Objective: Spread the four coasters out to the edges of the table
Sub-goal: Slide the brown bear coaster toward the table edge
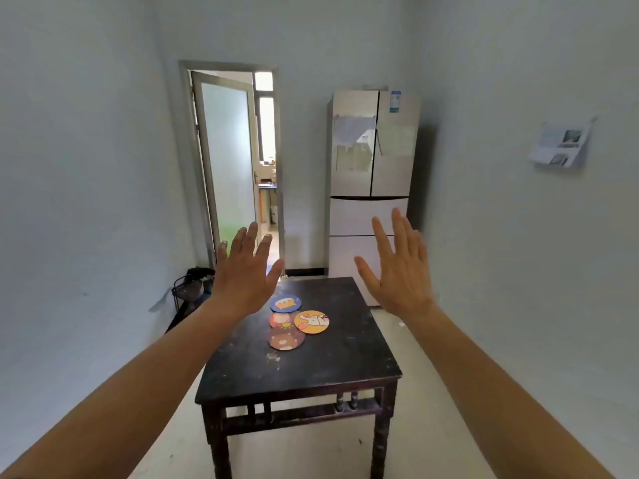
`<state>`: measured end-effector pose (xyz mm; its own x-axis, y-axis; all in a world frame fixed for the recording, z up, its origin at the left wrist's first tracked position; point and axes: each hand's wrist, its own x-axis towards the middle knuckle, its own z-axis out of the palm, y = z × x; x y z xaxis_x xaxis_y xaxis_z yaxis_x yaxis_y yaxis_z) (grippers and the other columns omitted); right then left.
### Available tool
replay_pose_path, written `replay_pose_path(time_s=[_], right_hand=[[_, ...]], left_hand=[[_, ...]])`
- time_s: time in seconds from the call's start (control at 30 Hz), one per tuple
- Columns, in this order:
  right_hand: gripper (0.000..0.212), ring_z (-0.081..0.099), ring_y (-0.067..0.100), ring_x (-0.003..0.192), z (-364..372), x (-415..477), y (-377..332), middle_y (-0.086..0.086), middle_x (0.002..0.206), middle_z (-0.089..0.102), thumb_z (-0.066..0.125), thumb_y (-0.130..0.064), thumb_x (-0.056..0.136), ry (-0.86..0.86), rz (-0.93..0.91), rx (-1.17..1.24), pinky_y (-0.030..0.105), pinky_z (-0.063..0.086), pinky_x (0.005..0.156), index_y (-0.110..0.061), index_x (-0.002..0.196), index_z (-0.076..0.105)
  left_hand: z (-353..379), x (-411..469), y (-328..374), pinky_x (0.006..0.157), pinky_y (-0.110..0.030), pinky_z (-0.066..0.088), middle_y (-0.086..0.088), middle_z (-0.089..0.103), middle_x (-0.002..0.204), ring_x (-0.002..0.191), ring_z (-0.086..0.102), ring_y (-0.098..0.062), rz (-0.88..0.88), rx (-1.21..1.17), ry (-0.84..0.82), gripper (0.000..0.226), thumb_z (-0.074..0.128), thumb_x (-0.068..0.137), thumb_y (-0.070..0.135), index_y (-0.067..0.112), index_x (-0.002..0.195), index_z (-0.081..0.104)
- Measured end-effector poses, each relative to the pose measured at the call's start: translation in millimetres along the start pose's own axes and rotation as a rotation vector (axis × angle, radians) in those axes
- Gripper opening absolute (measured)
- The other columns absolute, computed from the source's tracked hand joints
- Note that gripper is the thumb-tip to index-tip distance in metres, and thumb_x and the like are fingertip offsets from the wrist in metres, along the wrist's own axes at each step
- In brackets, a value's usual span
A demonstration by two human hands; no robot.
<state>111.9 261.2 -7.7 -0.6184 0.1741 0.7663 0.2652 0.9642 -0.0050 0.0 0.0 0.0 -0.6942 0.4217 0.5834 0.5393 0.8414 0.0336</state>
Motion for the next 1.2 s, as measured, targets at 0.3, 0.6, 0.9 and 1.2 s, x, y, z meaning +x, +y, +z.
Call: replay_pose_path(time_s=[0.3, 0.6, 0.9, 1.2], right_hand=[[0.078, 0.015, 0.035, 0.153, 82, 0, 9, 0.011, 0.169, 0.002, 0.028, -0.068, 0.095, -0.123, 0.07, 0.07, 0.054, 0.019, 0.122, -0.027, 0.158, 0.01], [0.073, 0.024, 0.034, 0.15, 246, 25, -22, 0.013, 0.166, 0.014, 0.044, -0.056, 0.098, -0.401, 0.123, 0.075, 0.05, 0.025, 0.121, -0.019, 0.157, 0.021], [0.071, 0.028, 0.031, 0.149, 378, 68, -38, 0.013, 0.161, 0.03, 0.045, -0.055, 0.097, -0.57, 0.196, 0.048, 0.045, 0.026, 0.118, -0.016, 0.154, 0.03], [0.068, 0.033, 0.027, 0.146, 494, 60, -5, 0.01, 0.158, 0.036, 0.046, -0.055, 0.098, -0.757, 0.3, 0.154, 0.047, 0.035, 0.114, -0.017, 0.152, 0.032]], left_hand=[[73, 23, -18, 0.113, -0.059, 0.022, -0.013, 0.033, 0.158, 0.144, 0.03, -0.035, -0.035, -0.002, -0.014, 0.056, 0.042, 0.097, 0.051, 0.017, 0.142, 0.044], [209, 87, -84, 0.112, -0.055, 0.021, -0.016, 0.027, 0.159, 0.145, 0.024, -0.034, -0.043, -0.073, -0.19, 0.058, 0.039, 0.098, 0.047, 0.013, 0.145, 0.038], [324, 173, -144, 0.114, -0.056, 0.021, -0.014, 0.022, 0.161, 0.147, 0.02, -0.034, -0.055, -0.134, -0.392, 0.058, 0.038, 0.099, 0.047, 0.015, 0.147, 0.034], [457, 182, -142, 0.111, -0.056, 0.028, -0.016, 0.027, 0.16, 0.146, 0.025, -0.034, -0.233, -0.196, -0.616, 0.06, 0.039, 0.097, 0.05, 0.014, 0.145, 0.039]])
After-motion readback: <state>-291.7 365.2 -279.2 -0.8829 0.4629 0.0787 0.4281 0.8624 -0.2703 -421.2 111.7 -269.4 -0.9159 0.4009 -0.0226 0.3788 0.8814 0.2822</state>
